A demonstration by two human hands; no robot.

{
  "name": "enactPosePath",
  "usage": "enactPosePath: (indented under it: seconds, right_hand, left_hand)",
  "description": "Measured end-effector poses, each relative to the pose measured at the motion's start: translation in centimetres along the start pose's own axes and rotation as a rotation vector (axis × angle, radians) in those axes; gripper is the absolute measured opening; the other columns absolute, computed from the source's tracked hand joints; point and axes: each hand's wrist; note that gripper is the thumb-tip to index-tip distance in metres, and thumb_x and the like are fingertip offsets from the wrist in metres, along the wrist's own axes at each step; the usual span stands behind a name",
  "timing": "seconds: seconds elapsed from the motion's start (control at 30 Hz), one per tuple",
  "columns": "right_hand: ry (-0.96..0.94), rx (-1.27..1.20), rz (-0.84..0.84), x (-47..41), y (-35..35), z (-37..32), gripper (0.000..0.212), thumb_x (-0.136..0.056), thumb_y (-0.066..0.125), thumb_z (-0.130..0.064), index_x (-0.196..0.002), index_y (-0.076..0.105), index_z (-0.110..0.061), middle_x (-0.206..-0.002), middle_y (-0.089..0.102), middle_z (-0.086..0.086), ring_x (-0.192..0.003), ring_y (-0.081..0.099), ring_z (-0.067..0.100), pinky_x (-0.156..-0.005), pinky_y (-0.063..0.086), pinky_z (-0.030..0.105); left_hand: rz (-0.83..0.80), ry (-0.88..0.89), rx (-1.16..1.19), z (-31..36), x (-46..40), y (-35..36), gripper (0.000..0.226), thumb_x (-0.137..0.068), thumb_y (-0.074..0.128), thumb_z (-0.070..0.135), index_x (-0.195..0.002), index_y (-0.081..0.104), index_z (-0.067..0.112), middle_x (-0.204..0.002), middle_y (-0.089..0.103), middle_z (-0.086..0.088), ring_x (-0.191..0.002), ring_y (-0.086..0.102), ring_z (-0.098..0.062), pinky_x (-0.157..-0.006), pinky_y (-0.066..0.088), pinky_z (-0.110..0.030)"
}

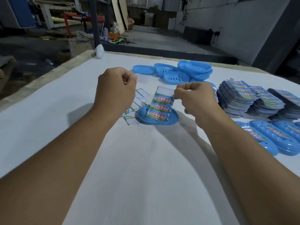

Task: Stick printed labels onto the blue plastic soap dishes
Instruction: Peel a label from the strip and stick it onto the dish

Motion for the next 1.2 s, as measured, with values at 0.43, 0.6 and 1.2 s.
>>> enactPosePath:
  seconds: [0.43,0.6,1.2]
  right_hand:
    - [0.013,-0.138,-0.250,2.5,4.3,-2.3,0.010,-0.082,0.077,-0.005,-0.083,0.072,-0.014,-0.059,0.066,-0.004,-0.039,0.048,0.003,-0.039,0.037,0.015]
    - [-0.031,-0.032,-0.296,3.4,6.3,-2.5,0.015,-0.087,0.074,-0.007,-0.099,0.068,-0.012,-0.078,0.073,0.006,-0.044,0.064,0.008,-0.037,0.039,0.016]
    - [0.281,-0.004,-0.456,-0.7,-2.1,-0.6,0.024,-0.090,0.071,-0.037,-0.085,0.076,-0.014,-0.054,0.041,-0.010,-0.040,0.028,0.007,-0.033,0.022,0.015]
  left_hand:
    - [0.200,0.080,0.073,0.4,-0.5,-1.1,0.020,-0.099,0.059,0.034,-0.096,0.072,0.018,-0.079,0.064,0.012,-0.068,0.057,0.003,-0.062,0.039,-0.005]
    - [0.152,0.184,0.023,0.5,0.1,-0.6,0.021,-0.100,0.058,0.031,-0.095,0.070,0.015,-0.082,0.065,0.008,-0.070,0.056,-0.006,-0.061,0.037,-0.007]
    - [-0.028,0.853,-0.246,1.0,0.7,0.0,0.032,-0.088,0.075,0.032,-0.086,0.075,0.001,-0.082,0.073,-0.013,-0.077,0.064,-0.029,-0.072,0.045,-0.032]
Point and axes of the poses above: each hand's wrist, its own x-axis away from the middle knuckle, its own y-axis out of the palm, z = x × y
